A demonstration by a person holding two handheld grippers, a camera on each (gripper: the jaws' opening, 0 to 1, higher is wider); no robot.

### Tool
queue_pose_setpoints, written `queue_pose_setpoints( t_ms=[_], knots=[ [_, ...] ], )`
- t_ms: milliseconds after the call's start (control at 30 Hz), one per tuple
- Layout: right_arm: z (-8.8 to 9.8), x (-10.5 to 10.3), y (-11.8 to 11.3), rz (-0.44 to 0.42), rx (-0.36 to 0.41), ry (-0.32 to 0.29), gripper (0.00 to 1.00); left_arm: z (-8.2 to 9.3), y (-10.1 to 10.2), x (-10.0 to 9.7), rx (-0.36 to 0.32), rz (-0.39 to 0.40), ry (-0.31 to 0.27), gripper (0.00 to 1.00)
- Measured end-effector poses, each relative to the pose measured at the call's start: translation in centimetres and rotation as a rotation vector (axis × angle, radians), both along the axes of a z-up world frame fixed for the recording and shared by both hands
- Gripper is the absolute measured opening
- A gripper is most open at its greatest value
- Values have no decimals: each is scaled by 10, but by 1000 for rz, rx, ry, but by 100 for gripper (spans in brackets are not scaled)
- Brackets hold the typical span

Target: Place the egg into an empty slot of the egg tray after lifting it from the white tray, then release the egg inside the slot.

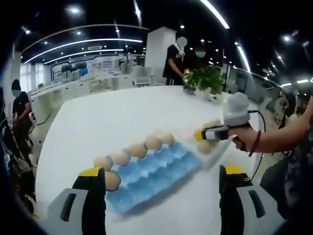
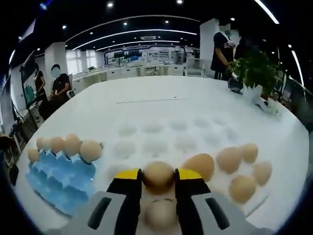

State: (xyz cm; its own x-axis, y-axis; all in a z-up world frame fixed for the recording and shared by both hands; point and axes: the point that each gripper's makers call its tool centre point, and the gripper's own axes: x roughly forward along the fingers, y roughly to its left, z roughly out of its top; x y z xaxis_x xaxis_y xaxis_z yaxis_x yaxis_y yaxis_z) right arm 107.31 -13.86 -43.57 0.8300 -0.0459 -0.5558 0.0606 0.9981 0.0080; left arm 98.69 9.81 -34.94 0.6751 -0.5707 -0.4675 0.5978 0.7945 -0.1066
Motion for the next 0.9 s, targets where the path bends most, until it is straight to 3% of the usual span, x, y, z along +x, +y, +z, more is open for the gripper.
queue_pose_setpoints(
  t_ms=[300,533,900],
  knots=[
    [2,1,-4,-51,91,5,26,0,0,2,2,1,0,98],
    [4,2,-3,-21,75,12,26,1,1,5,-5,12,1,98],
    [32,10,0,10,96,-71,26,2,0,5,5,2,-6,98]
  ],
)
